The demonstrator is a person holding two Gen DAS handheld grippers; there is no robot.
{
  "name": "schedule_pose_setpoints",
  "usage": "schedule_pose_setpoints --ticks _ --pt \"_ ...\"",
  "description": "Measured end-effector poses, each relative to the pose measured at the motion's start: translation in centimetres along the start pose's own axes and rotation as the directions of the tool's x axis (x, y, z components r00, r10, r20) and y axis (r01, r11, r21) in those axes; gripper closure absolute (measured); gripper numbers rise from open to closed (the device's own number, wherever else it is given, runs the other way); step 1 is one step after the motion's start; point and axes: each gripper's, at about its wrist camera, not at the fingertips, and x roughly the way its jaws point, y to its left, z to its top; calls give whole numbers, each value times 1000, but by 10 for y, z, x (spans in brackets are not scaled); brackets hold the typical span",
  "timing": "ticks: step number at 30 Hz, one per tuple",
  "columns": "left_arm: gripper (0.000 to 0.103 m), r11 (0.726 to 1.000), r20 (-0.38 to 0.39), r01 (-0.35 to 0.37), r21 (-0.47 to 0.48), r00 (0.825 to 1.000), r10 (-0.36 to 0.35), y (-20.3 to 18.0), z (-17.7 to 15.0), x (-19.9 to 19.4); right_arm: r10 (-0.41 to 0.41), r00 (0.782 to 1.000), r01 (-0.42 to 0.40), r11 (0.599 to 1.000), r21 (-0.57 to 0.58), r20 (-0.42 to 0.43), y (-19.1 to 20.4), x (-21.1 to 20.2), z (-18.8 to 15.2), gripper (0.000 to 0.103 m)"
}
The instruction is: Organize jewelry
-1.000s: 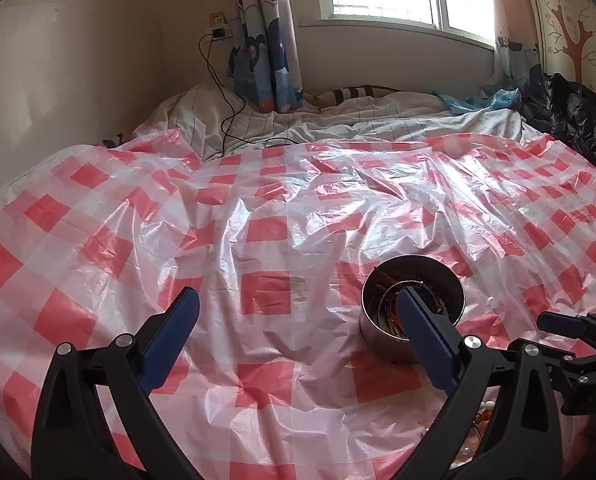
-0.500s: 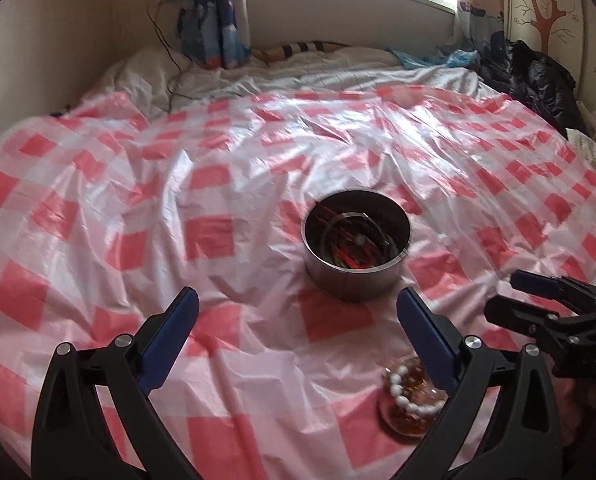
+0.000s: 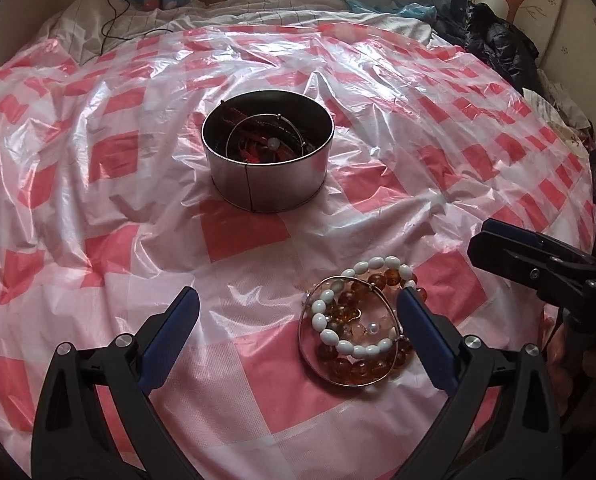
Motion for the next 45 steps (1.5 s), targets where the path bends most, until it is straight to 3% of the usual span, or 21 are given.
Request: schedule_pose_setpoints --ticks 4,7,9,16,26,28,31,35,36,40,45 --pt "8 999 39 -38 -33 998 39 16 -1 -12 -93 996 92 987 -129 -1 19 5 -3 16" --pt "8 996 40 -46 -79 998 49 35 -4 -20 -186 982 184 944 -275 19 41 10 -10 15" --pt "8 996 25 -46 -76 999 48 42 -8 -20 -204 979 200 926 -321 20 47 14 -15 14" --pt "8 992 -17 -109 59 994 110 29 -18 -13 -262 965 246 899 -362 4 49 28 -21 12" --pt "8 989 -54 -129 74 990 133 23 -20 -2 -289 957 270 883 -384 7 51 38 -21 8" --pt "8 974 -43 -200 103 978 205 22 -18 0 -292 957 272 882 -386 8 51 38 -22 8" --pt "8 936 -20 -329 127 942 334 27 -16 0 -295 956 274 882 -382 5 49 39 -22 8" --pt "8 904 -12 -415 102 908 418 41 -15 -5 -295 955 275 884 -377 4 50 38 -22 8" --pt "8 909 -6 -404 99 913 407 43 -14 -7 -295 956 275 885 -375 4 50 38 -22 8" --pt "8 960 6 -275 61 961 275 41 -12 -10 -290 957 270 890 -367 0 49 38 -22 8" --pt "8 977 22 -211 -9 977 212 48 -4 -6 -283 959 262 896 -359 -5 48 37 -22 8"
